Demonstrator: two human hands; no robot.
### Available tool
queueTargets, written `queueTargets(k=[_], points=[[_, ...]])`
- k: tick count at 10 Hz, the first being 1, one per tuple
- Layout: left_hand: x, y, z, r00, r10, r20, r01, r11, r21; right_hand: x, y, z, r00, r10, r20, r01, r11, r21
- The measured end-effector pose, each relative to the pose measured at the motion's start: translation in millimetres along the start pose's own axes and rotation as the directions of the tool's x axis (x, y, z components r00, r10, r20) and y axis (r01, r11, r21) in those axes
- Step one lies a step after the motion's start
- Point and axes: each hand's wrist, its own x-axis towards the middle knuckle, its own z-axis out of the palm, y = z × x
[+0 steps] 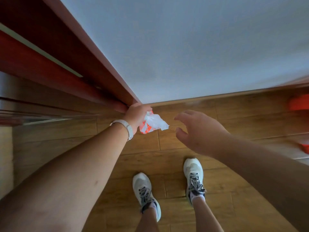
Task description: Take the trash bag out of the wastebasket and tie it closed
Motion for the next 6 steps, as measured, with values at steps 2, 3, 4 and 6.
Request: queueTargets(k=[2,3,4,6], points=[[-33.3,9.6,-12.6,0.997,0.028,0.065,-0.031,0.998,0.051,-4.4,-17.0,-31.7,1.0,0.011,0.006,-0.011,1.0,0.007],[-67.9,26.7,-26.7,0.998,0.02,0.058,-0.02,1.0,-0.001,-17.4,-31.5,-60.8,1.0,-0.013,0.006,0.013,1.0,0.009],[-118.0,54.7,-42.5,0.997,0.043,0.071,-0.037,0.996,-0.078,-37.0,-50.8,-101.8,1.0,-0.026,0.001,0.026,1.0,0.012],[-240.6,121.6,-72.9,0.959,0.281,0.027,-0.282,0.955,0.092,-93.8,-96.5,-201.5,0.996,-0.094,-0.003,0.094,0.996,-0.003]])
